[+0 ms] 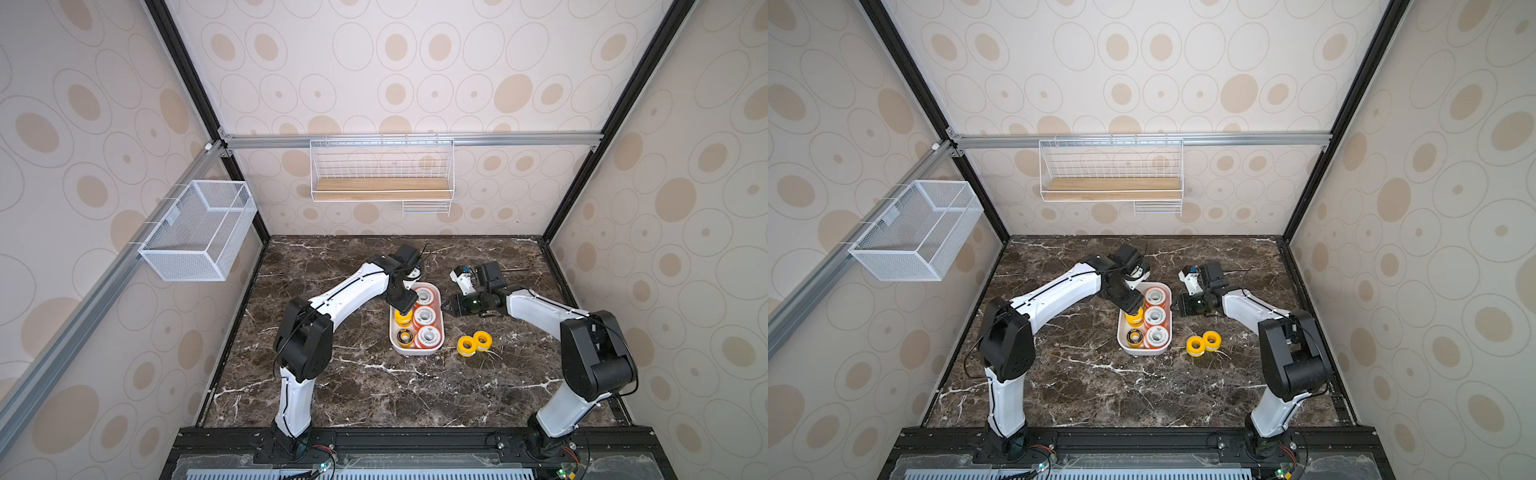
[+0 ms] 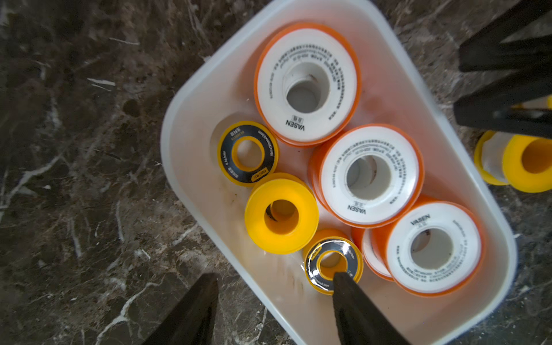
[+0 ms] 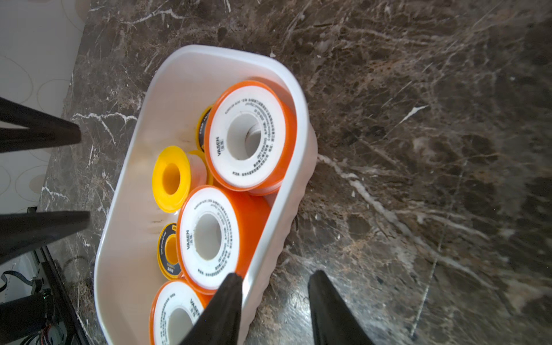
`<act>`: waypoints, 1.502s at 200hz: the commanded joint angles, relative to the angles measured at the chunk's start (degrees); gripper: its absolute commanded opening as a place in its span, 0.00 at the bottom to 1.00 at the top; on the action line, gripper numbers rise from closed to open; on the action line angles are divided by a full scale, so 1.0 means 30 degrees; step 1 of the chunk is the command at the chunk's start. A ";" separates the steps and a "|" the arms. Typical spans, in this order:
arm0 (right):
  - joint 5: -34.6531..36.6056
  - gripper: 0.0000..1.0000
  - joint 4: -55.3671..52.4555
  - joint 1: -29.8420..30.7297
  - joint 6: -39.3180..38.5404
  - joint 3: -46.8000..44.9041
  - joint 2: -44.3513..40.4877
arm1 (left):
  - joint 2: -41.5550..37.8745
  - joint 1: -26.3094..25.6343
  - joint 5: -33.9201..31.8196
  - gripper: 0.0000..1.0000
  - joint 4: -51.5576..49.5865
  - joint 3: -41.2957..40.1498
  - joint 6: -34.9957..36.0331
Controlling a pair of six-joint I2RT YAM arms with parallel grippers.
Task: Put the sealing tape into the storage box
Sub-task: Place the sealing tape in the storage box, then adjust the sealing tape in the storage box.
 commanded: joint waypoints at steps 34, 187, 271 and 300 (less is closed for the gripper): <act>-0.1510 0.42 -0.0430 0.0631 -0.1806 0.0044 -0.1344 | -0.3312 0.1241 0.0394 0.53 0.0720 -0.2131 -0.2427; -0.0965 0.05 -0.6227 0.7051 -0.5146 0.6188 0.3876 | -1.5041 0.6508 -0.1074 0.53 0.2057 -1.1695 -0.4106; 0.1477 0.06 -0.6895 0.7168 -0.4522 0.8305 0.6479 | -1.4935 0.6527 -0.1279 0.53 0.1708 -1.1636 -0.3907; 0.2288 0.05 -0.7095 0.7163 -0.4320 0.8843 0.6970 | -1.4953 0.6539 -0.1342 0.53 0.1651 -1.1607 -0.3883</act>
